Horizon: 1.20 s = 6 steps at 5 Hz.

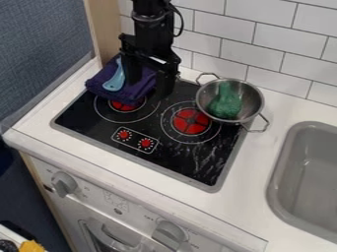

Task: Take the blue brush and put it in the bottom right of the burner

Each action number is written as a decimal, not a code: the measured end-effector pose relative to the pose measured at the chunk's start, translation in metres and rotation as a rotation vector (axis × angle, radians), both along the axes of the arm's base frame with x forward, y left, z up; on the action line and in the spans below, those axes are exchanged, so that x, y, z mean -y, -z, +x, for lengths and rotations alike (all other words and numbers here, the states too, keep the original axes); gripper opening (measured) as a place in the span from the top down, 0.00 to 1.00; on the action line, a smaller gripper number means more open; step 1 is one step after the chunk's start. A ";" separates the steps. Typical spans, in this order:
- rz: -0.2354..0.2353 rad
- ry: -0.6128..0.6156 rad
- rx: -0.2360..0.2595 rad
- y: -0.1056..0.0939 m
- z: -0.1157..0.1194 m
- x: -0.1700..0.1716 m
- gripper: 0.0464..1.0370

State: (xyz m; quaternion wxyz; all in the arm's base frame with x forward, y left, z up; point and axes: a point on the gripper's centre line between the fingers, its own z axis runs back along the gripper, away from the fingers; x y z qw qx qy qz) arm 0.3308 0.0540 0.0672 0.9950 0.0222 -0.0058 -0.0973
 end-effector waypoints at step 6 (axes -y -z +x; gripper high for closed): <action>0.054 -0.351 0.012 0.008 0.056 -0.083 0.04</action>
